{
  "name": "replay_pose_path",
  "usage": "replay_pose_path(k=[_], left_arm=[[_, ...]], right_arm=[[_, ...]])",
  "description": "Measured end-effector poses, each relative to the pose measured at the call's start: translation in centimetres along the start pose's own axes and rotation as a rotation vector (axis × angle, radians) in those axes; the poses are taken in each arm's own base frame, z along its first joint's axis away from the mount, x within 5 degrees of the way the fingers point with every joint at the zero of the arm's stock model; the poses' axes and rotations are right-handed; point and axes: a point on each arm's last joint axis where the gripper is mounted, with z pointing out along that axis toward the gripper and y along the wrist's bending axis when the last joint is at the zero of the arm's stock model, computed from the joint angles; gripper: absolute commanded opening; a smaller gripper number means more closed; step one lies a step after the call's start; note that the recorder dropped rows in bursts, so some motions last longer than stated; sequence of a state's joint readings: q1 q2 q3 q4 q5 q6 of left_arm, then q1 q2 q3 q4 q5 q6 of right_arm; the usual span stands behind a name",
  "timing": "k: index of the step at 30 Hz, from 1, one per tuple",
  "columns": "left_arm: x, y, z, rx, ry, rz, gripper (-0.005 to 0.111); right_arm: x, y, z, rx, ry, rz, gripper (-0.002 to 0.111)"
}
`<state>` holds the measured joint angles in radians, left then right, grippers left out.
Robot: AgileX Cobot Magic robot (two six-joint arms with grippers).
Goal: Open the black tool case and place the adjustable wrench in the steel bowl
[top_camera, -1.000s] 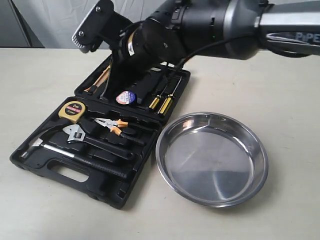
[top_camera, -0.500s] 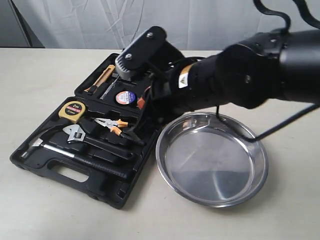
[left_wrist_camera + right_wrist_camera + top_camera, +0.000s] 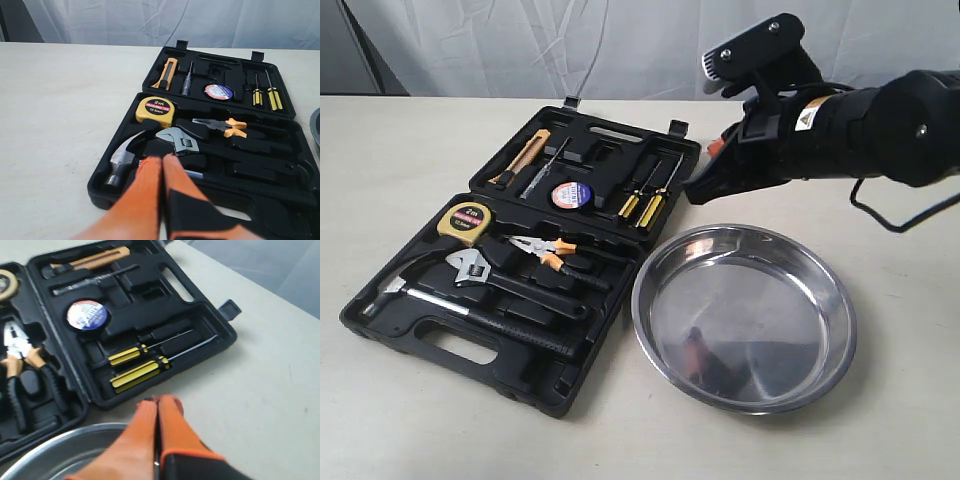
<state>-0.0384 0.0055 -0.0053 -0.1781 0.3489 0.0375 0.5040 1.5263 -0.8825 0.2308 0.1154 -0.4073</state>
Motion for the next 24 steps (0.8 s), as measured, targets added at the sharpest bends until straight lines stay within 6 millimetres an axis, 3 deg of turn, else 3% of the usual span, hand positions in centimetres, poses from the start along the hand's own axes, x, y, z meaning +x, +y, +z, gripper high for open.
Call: replay_pose_path(k=[4, 8, 15, 20, 24], left_arm=[[0.0, 0.0, 0.0, 0.0, 0.0, 0.0, 0.0], [0.0, 0.0, 0.0, 0.0, 0.0, 0.0, 0.0], [0.0, 0.0, 0.0, 0.0, 0.0, 0.0, 0.0], [0.0, 0.0, 0.0, 0.0, 0.0, 0.0, 0.0], [0.0, 0.0, 0.0, 0.0, 0.0, 0.0, 0.0]], right_arm=[[-0.4, -0.6, 1.4, -0.019, 0.07, -0.082, -0.001], [-1.7, 0.1, 2.8, -0.165, 0.163, -0.177, -0.001], [-3.4, 3.8, 5.3, -0.681, 0.184, -0.255, -0.001], [-3.5, 6.4, 7.6, -0.861, 0.233, -0.343, -0.001], [-3.1, 9.5, 9.3, -0.99, 0.297, -0.412, -0.001]])
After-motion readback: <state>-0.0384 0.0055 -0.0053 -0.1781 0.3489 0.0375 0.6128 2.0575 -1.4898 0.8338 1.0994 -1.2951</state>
